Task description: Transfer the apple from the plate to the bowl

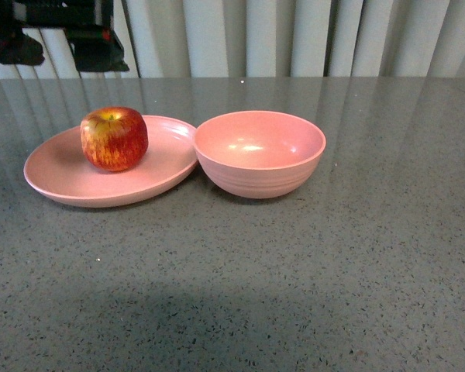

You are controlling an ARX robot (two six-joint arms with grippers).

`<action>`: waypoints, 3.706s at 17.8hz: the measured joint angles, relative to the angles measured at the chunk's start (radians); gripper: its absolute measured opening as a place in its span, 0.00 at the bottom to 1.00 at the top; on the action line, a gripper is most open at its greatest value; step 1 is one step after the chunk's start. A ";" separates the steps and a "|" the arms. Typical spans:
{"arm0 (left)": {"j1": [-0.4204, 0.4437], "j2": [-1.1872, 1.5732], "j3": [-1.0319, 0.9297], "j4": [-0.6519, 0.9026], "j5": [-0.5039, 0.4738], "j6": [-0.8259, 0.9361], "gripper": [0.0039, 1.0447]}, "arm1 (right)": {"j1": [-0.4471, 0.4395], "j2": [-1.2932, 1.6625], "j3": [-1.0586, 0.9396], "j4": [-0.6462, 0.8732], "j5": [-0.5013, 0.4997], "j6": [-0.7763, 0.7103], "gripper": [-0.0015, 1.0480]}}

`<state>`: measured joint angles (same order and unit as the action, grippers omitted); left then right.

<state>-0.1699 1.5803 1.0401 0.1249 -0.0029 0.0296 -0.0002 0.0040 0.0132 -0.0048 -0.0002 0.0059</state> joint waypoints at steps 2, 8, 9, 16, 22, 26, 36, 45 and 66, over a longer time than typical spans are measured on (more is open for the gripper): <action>-0.006 0.068 0.053 -0.048 0.006 -0.002 0.94 | 0.000 0.000 0.000 0.000 0.000 0.000 0.94; -0.013 0.170 0.119 -0.132 0.019 -0.022 0.94 | 0.000 0.000 0.000 0.000 0.000 0.000 0.94; -0.014 0.182 0.123 -0.137 0.019 -0.023 0.94 | 0.000 0.000 0.000 0.000 0.000 0.000 0.94; -0.021 0.224 0.117 -0.146 0.020 -0.021 0.94 | 0.000 0.000 0.000 0.000 0.000 0.000 0.94; -0.020 0.221 0.101 -0.124 0.012 -0.014 0.66 | 0.000 0.000 0.000 0.000 0.000 0.000 0.94; -0.004 0.170 0.106 -0.139 -0.005 0.012 0.65 | 0.000 0.000 0.000 0.000 0.000 0.000 0.94; -0.200 0.055 0.262 -0.201 0.000 0.020 0.65 | 0.000 0.000 0.000 0.000 0.000 0.000 0.94; -0.319 0.221 0.276 -0.183 -0.005 -0.062 0.65 | 0.000 0.000 0.000 0.000 0.000 0.000 0.94; -0.319 0.324 0.290 -0.175 0.003 -0.113 0.94 | 0.000 0.000 0.000 0.000 0.000 0.000 0.94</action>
<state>-0.4892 1.9045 1.3304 -0.0505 0.0006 -0.0834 -0.0002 0.0040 0.0132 -0.0048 -0.0002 0.0059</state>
